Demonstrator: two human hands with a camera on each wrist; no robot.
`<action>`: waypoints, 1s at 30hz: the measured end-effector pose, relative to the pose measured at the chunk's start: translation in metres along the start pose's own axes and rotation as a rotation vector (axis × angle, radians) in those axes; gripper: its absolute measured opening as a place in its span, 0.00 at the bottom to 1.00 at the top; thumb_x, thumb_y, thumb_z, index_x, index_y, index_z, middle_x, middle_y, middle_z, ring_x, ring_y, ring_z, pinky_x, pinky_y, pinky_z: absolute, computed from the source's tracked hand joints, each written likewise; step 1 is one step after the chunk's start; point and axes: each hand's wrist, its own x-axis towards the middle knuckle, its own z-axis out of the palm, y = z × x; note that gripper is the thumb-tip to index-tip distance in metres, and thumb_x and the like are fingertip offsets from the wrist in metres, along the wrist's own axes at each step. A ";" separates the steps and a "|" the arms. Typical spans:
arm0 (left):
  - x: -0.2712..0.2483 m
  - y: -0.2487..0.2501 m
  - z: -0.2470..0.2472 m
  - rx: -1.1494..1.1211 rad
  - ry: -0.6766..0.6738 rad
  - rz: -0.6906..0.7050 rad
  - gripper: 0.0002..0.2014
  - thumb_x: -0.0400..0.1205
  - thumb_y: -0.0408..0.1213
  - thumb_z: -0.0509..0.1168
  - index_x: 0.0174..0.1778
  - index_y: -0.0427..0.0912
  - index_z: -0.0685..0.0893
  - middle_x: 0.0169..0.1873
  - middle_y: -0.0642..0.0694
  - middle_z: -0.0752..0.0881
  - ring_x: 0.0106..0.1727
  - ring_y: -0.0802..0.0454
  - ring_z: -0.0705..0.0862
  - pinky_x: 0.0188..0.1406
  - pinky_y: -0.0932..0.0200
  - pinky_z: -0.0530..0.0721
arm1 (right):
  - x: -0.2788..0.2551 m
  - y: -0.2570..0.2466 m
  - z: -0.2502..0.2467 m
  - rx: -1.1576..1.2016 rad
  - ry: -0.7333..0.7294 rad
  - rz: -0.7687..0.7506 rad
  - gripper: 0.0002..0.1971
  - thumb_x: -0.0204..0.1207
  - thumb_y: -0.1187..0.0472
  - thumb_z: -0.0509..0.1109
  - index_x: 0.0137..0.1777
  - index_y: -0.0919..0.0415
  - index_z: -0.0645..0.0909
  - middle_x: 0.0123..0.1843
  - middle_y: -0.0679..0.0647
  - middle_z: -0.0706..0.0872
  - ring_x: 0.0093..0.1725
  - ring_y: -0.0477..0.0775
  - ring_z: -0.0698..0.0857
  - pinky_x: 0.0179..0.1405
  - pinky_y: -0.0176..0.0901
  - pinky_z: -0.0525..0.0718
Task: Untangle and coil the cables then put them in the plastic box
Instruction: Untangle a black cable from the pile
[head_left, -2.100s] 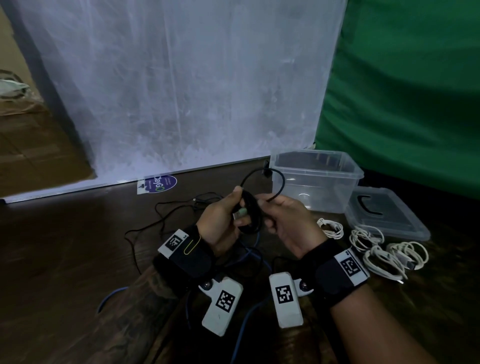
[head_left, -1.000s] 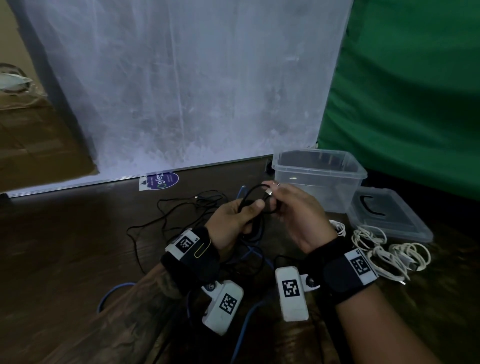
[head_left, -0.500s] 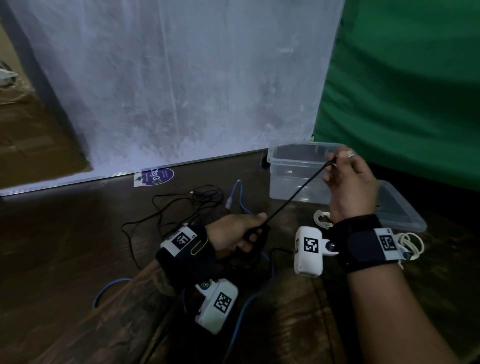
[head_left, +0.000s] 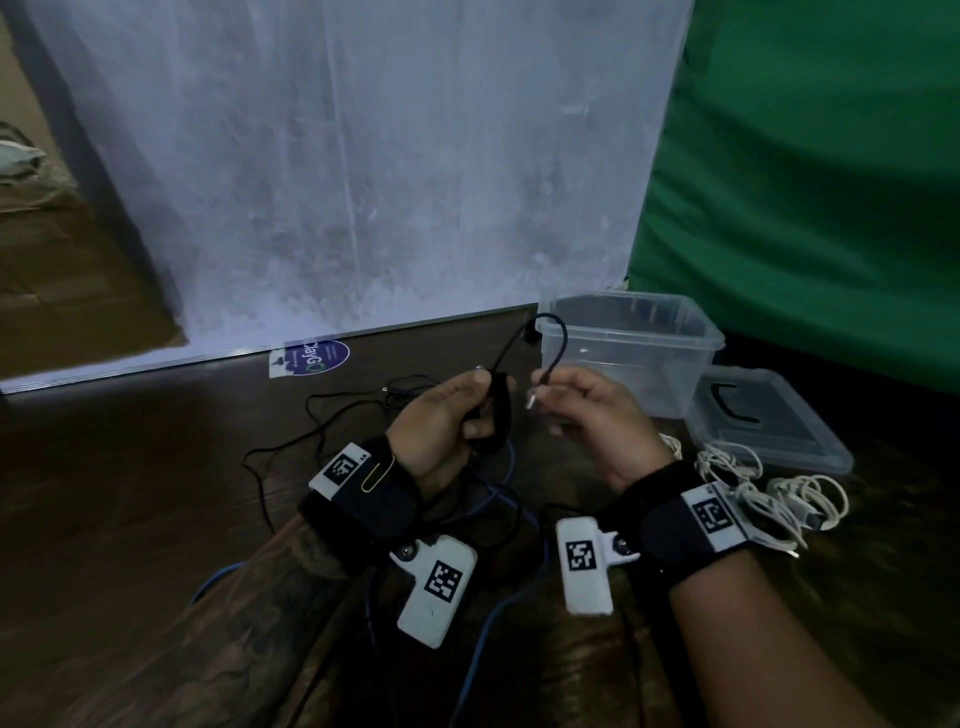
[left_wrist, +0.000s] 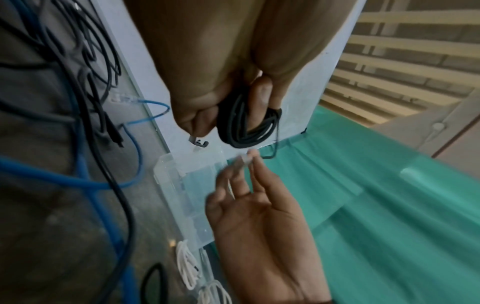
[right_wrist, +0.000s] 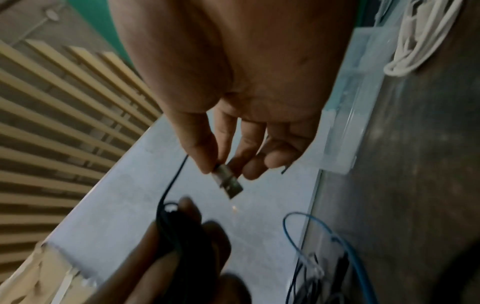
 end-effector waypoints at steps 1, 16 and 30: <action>0.000 -0.001 -0.001 -0.008 -0.022 -0.002 0.13 0.87 0.37 0.54 0.52 0.34 0.81 0.33 0.46 0.74 0.21 0.62 0.64 0.27 0.66 0.59 | -0.002 0.002 0.005 0.033 -0.032 0.008 0.07 0.79 0.66 0.72 0.51 0.56 0.88 0.46 0.54 0.91 0.47 0.51 0.89 0.40 0.40 0.80; -0.003 0.002 -0.006 -0.016 -0.078 -0.033 0.12 0.82 0.43 0.63 0.54 0.39 0.84 0.34 0.46 0.83 0.27 0.57 0.71 0.33 0.58 0.67 | -0.016 -0.008 0.040 0.207 -0.123 0.041 0.42 0.70 0.69 0.75 0.80 0.47 0.61 0.54 0.59 0.88 0.49 0.60 0.84 0.46 0.45 0.80; -0.004 -0.012 0.007 0.057 -0.068 0.089 0.10 0.82 0.37 0.62 0.55 0.37 0.82 0.43 0.38 0.75 0.27 0.57 0.67 0.30 0.61 0.64 | -0.021 -0.009 0.045 0.146 -0.031 -0.123 0.16 0.75 0.67 0.76 0.60 0.64 0.76 0.50 0.69 0.86 0.35 0.48 0.88 0.31 0.37 0.85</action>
